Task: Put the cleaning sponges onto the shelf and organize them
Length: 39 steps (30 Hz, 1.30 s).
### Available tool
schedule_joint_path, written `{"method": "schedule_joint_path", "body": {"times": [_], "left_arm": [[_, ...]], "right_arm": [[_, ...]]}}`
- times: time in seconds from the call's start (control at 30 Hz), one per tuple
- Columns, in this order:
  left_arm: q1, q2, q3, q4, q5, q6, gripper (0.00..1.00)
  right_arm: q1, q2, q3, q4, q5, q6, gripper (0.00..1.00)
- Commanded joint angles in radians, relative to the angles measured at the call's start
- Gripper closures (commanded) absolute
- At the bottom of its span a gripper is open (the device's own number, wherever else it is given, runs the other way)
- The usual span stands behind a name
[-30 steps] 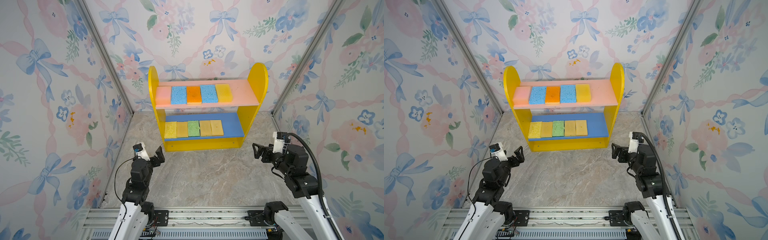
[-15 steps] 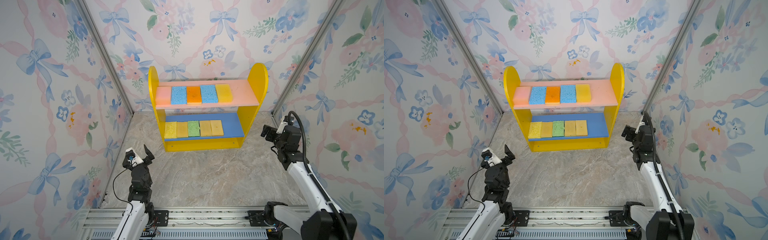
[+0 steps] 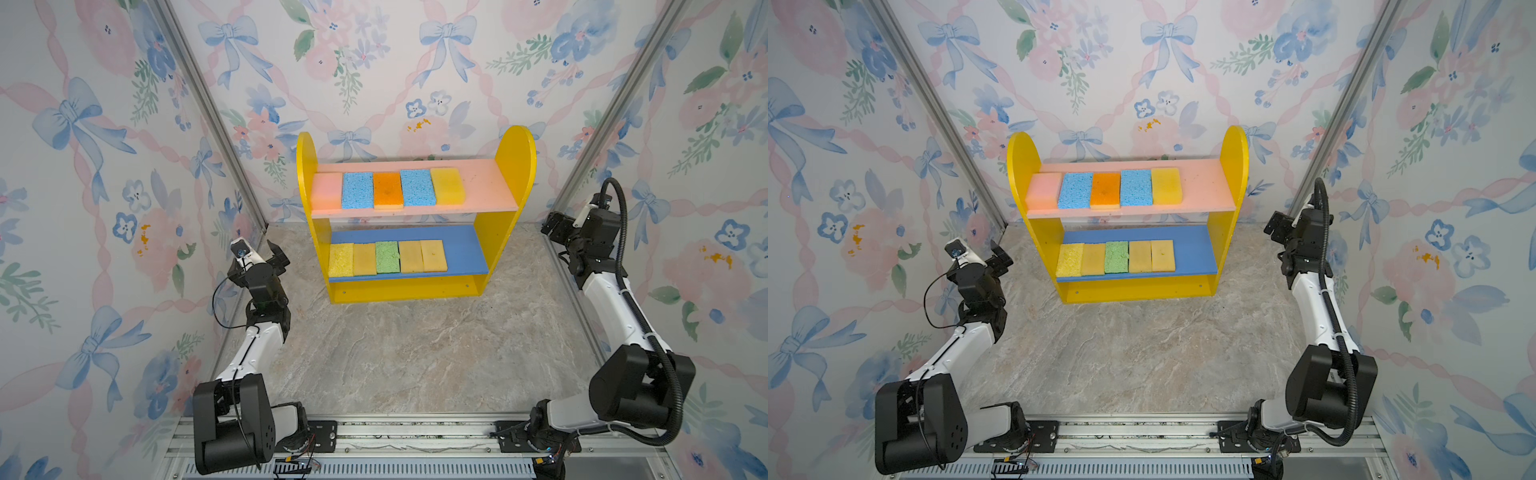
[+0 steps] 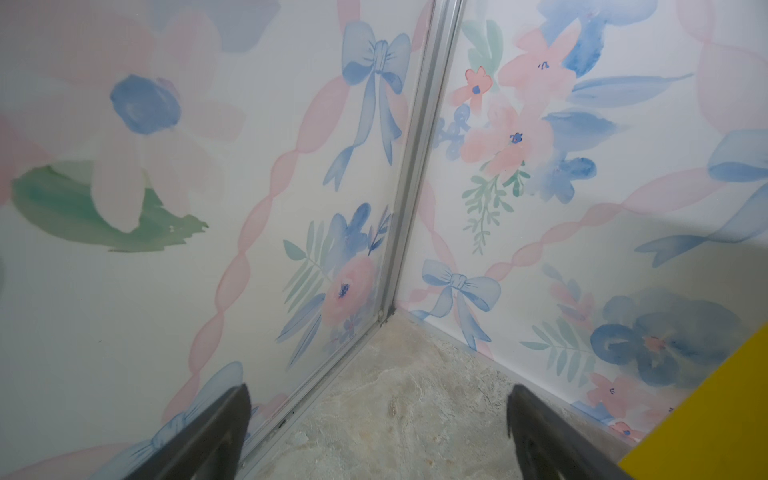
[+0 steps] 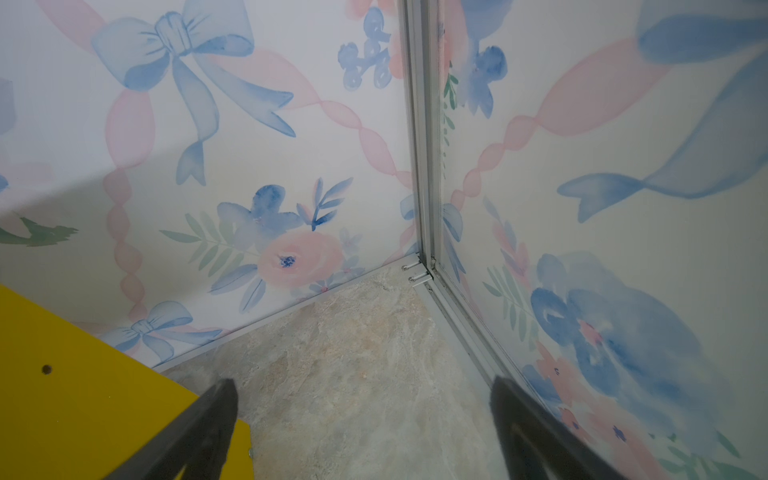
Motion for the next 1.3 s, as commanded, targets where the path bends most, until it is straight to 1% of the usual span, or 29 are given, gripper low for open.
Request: {"method": "schedule_joint_path", "body": {"times": [0.0, 0.13, 0.27, 0.37, 0.43, 0.57, 0.63, 0.77, 0.93, 1.07, 1.13, 1.23, 1.27], "left_arm": [[0.000, 0.031, -0.055, -0.036, 0.023, -0.043, 0.02], [0.000, 0.032, -0.131, -0.040, -0.005, -0.028, 0.02], [-0.002, 0.043, -0.146, -0.048, 0.008, -0.015, 0.02], [-0.019, 0.064, -0.150, -0.050, -0.005, -0.015, 0.02], [-0.040, 0.081, -0.150, -0.050, -0.018, -0.019, 0.02], [-0.086, 0.112, -0.149, -0.051, -0.037, -0.010, 0.02], [-0.110, 0.125, -0.149, -0.051, -0.054, 0.001, 0.02], [-0.136, 0.143, -0.146, -0.049, -0.069, 0.006, 0.02], [-0.148, 0.188, -0.127, -0.050, -0.093, 0.002, 0.02], [-0.166, 0.241, -0.095, -0.049, -0.086, 0.021, 0.02], [-0.182, 0.264, -0.085, -0.049, -0.100, 0.026, 0.02], [-0.197, 0.271, -0.088, -0.043, -0.113, -0.042, 0.02], [-0.201, 0.271, -0.089, -0.037, -0.109, -0.045, 0.02]], "right_arm": [[-0.015, 0.055, -0.032, -0.039, -0.042, -0.003, 0.03], [-0.017, 0.086, -0.103, -0.024, -0.051, -0.024, 0.03], [-0.014, 0.127, -0.157, -0.003, -0.065, -0.021, 0.03], [0.001, 0.156, -0.172, -0.013, -0.084, -0.022, 0.03], [0.022, 0.159, -0.176, -0.035, -0.092, -0.040, 0.03], [0.066, 0.212, -0.186, -0.088, -0.102, -0.102, 0.03], [0.083, 0.234, -0.202, -0.092, -0.111, -0.112, 0.03], [0.091, 0.247, -0.248, -0.028, -0.098, -0.094, 0.03], [0.088, 0.267, -0.290, 0.052, -0.110, -0.060, 0.03], [0.092, 0.297, -0.285, 0.053, -0.121, -0.063, 0.03], [0.095, 0.312, -0.288, 0.061, -0.129, -0.064, 0.03], [0.104, 0.318, -0.297, 0.072, -0.127, -0.070, 0.03], [0.104, 0.318, -0.298, 0.074, -0.127, -0.071, 0.03]]}}
